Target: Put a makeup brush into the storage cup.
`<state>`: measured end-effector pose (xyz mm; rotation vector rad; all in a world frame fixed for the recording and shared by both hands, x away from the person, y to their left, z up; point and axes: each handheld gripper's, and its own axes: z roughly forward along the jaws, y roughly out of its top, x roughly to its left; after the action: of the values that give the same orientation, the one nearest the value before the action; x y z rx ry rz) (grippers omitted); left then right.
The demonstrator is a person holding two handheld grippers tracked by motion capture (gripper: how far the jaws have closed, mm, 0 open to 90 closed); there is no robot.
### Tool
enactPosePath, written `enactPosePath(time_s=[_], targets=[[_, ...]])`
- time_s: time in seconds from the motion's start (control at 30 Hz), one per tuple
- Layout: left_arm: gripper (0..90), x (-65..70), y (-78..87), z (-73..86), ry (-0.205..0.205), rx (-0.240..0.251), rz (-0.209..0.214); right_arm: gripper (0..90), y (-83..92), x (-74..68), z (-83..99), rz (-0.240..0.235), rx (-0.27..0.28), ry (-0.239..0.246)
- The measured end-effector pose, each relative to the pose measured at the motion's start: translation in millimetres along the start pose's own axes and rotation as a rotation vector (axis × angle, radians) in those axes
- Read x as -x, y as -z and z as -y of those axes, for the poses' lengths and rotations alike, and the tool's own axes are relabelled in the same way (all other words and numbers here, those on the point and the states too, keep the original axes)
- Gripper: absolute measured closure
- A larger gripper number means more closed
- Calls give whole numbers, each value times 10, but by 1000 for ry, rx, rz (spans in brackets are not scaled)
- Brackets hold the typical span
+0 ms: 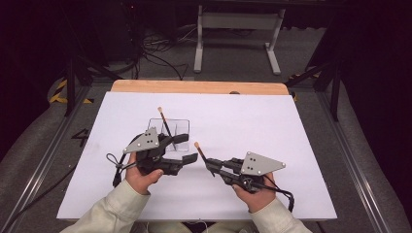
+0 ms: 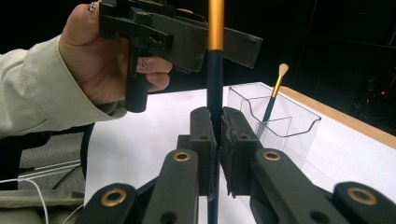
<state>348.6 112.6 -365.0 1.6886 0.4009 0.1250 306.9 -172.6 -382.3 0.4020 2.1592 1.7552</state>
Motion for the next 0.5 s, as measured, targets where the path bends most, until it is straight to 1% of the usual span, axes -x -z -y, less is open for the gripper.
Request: enactPosePath(time_s=[0.07, 0.2, 0.37, 0.5], targets=[[302, 4, -24, 12, 15, 3, 11, 840, -8, -9, 4, 1, -3, 3], [318, 21, -57, 23, 11, 1, 23, 840, -22, -17, 11, 2, -8, 4], [328, 26, -50, 27, 4, -4, 31, 840, -26, -18, 15, -2, -10, 0], [328, 36, -48, 27, 2, -4, 45, 841, -21, -8, 18, 4, -21, -15]])
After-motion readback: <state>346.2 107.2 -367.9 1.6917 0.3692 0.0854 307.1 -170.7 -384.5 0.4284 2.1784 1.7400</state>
